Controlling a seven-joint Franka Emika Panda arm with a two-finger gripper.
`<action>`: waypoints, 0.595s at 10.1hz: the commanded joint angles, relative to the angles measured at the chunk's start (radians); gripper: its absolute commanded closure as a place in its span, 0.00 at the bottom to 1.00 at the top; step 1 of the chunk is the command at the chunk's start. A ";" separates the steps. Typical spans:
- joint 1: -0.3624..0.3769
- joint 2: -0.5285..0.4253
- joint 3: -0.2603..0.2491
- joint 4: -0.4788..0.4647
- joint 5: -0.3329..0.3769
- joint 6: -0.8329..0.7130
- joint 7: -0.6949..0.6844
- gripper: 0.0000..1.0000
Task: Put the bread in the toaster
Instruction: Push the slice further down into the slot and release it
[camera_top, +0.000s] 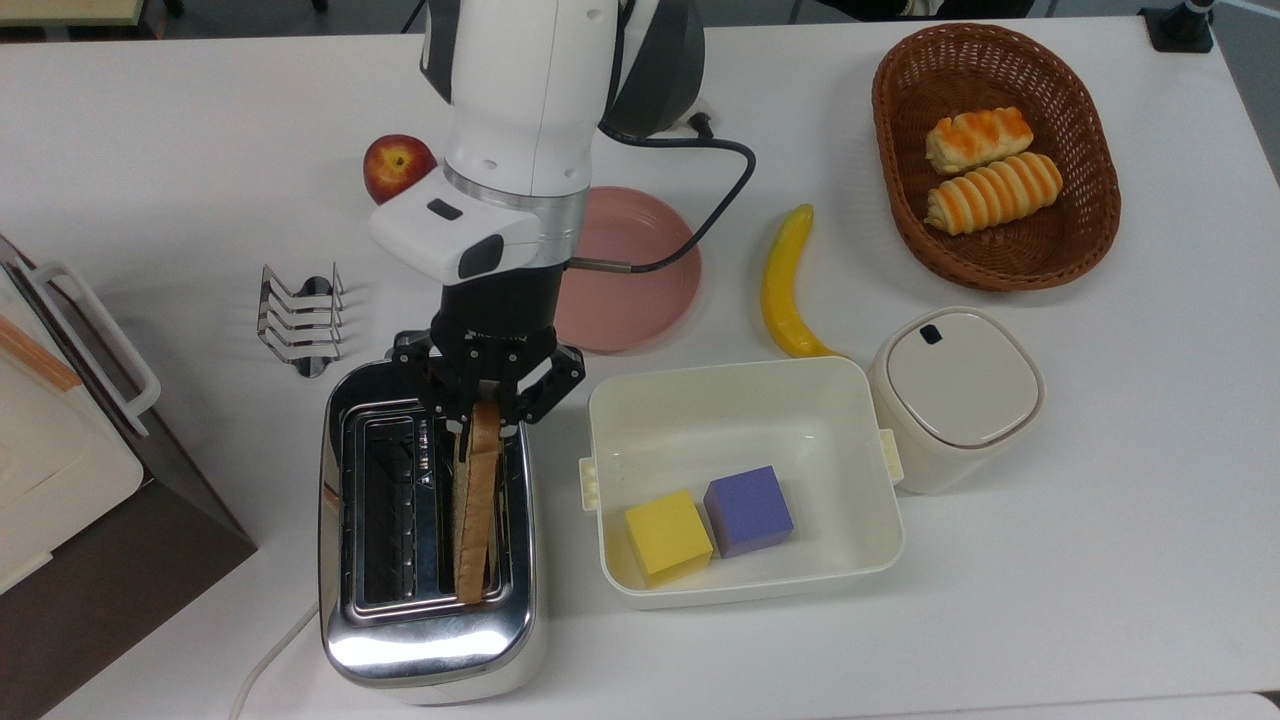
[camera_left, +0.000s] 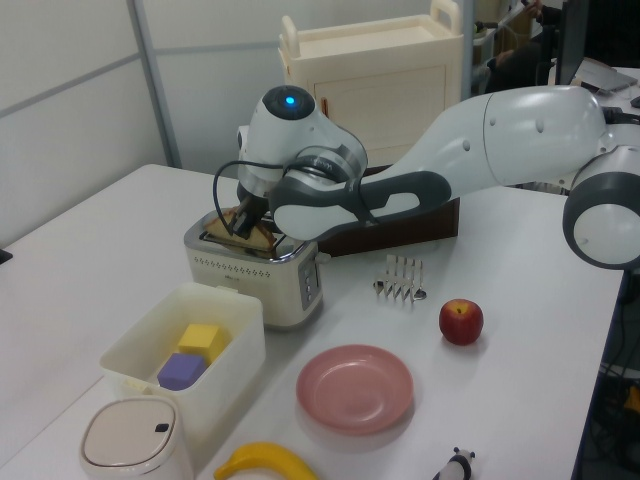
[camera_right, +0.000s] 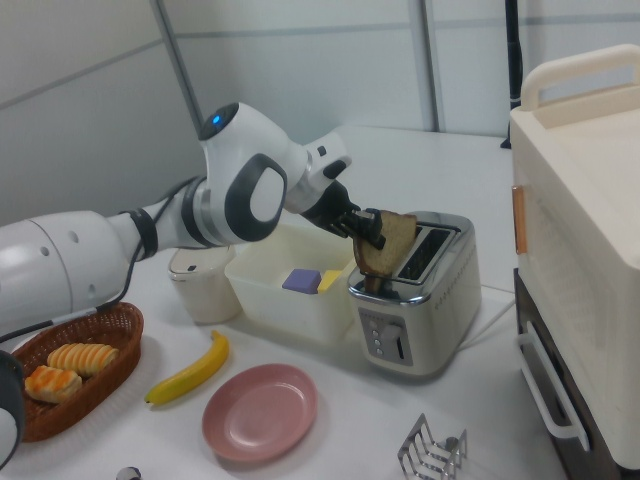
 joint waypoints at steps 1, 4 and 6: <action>0.007 -0.112 -0.003 -0.029 0.060 -0.200 0.014 1.00; -0.020 -0.137 -0.003 -0.027 0.184 -0.347 -0.017 1.00; -0.024 -0.114 -0.003 -0.029 0.205 -0.346 -0.009 1.00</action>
